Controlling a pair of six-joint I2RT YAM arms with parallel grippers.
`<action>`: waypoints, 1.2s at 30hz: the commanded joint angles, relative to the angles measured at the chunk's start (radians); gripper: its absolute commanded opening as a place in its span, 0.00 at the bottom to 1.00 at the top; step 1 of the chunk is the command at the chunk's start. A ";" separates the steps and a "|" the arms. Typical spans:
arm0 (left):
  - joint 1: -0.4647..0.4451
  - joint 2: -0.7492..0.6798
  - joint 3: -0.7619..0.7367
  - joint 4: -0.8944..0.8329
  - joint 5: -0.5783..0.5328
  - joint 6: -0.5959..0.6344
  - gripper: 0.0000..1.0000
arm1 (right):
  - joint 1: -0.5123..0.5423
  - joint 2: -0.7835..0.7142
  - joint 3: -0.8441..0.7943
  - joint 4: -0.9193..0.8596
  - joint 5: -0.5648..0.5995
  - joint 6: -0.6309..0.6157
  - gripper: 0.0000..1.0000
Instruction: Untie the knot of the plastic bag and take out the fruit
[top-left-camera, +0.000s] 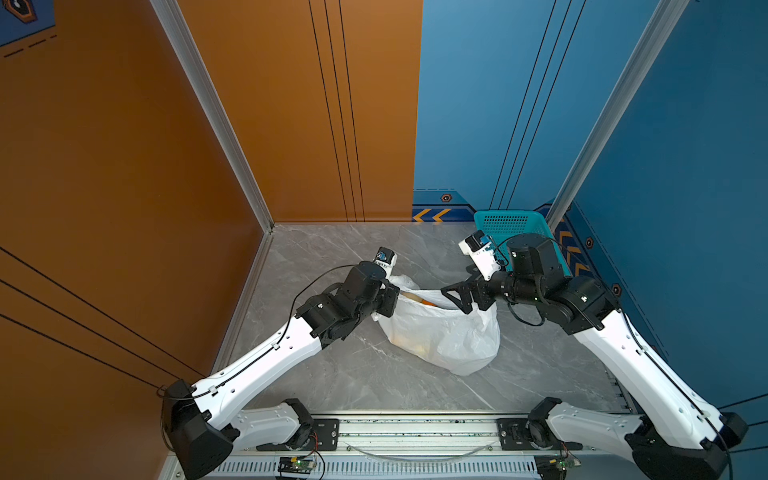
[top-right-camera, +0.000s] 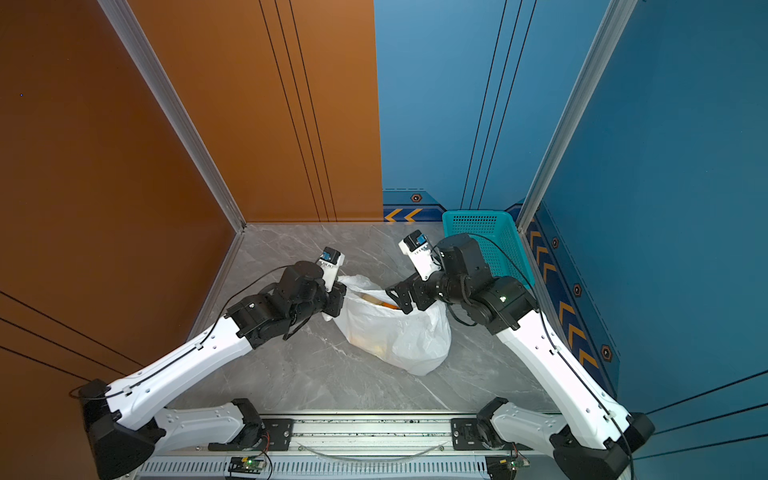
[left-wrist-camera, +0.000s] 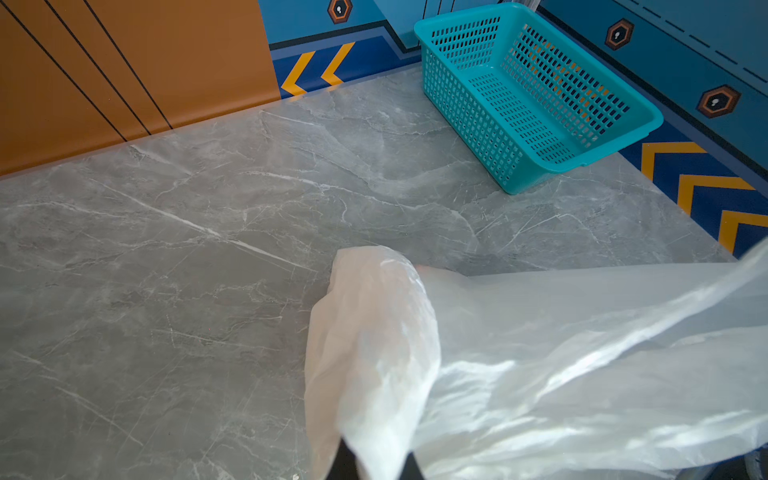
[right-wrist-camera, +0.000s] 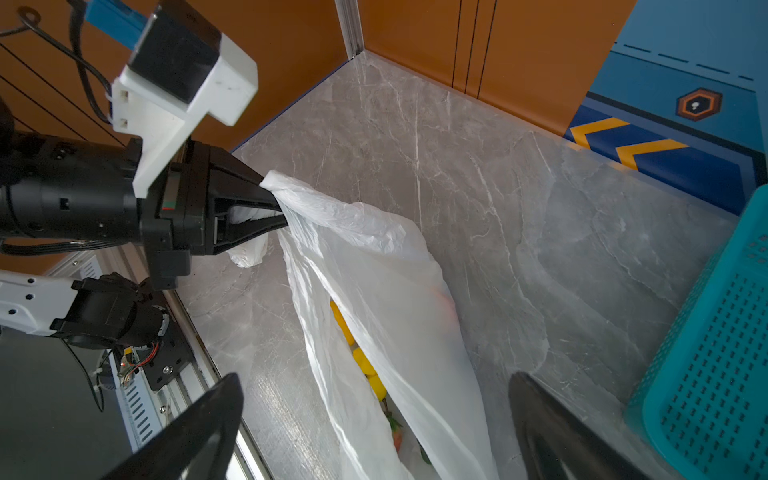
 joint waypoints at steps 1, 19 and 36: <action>-0.015 -0.016 0.057 -0.026 0.023 -0.011 0.00 | 0.038 0.064 0.104 -0.053 0.055 -0.084 1.00; -0.045 -0.026 0.082 -0.073 0.030 -0.046 0.00 | 0.143 0.331 0.177 -0.195 0.333 -0.212 0.91; -0.070 -0.074 -0.085 -0.085 0.087 -0.181 0.00 | -0.076 0.347 0.042 -0.084 0.694 0.009 0.93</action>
